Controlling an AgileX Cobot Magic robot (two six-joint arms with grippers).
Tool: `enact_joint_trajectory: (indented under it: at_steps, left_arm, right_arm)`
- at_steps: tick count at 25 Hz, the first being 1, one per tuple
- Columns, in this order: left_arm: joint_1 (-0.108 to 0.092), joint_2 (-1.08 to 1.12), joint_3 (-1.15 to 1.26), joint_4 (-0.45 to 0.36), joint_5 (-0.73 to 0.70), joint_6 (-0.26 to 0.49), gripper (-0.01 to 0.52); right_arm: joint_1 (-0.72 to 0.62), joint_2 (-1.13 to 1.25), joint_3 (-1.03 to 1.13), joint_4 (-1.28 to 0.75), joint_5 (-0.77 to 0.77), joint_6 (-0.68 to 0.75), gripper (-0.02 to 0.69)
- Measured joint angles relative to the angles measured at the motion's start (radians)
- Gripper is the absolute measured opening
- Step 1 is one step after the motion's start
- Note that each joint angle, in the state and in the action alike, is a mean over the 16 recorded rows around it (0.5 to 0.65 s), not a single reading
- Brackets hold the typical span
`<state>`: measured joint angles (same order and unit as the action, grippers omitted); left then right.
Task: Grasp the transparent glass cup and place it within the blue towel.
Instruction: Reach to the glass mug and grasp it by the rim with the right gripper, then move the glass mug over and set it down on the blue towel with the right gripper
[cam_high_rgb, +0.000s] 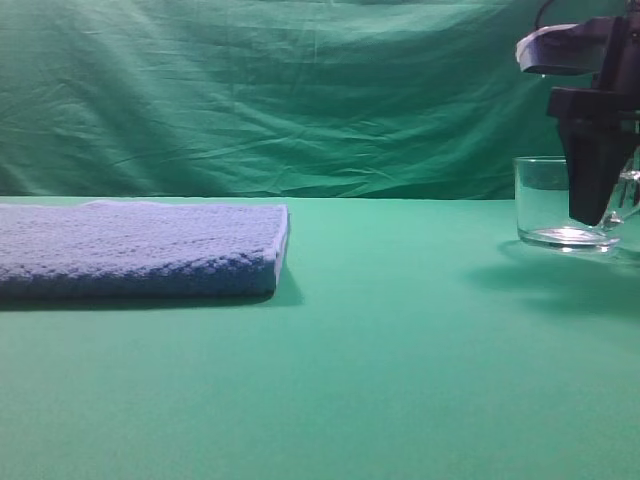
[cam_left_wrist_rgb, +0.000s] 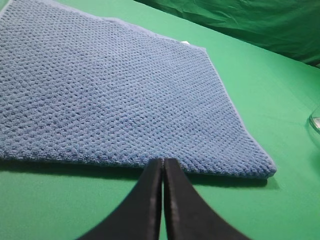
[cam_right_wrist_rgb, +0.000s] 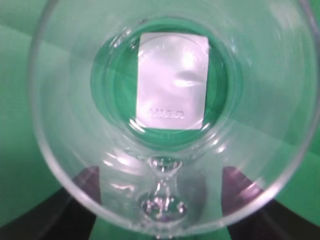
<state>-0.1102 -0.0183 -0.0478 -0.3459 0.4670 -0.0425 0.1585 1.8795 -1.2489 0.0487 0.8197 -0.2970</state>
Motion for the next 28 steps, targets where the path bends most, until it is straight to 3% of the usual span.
enact_joint_trajectory:
  at_steps: [6,16,28]
  left_arm:
    - [0.000,0.000,0.000,0.000,0.000,0.000,0.000]
    - [0.000,0.000,0.000,0.000,0.000,0.000,0.000]
    - [0.000,0.000,0.000,0.000,0.000,0.000,0.000]
  right_arm:
    - [0.005,0.003,-0.027,-0.024,0.013,-0.001,0.105]
    - [0.086,-0.018,-0.151,-0.048,0.041,-0.001,0.102]
    - [0.386,-0.004,-0.357,-0.023,-0.015,-0.001,0.102]
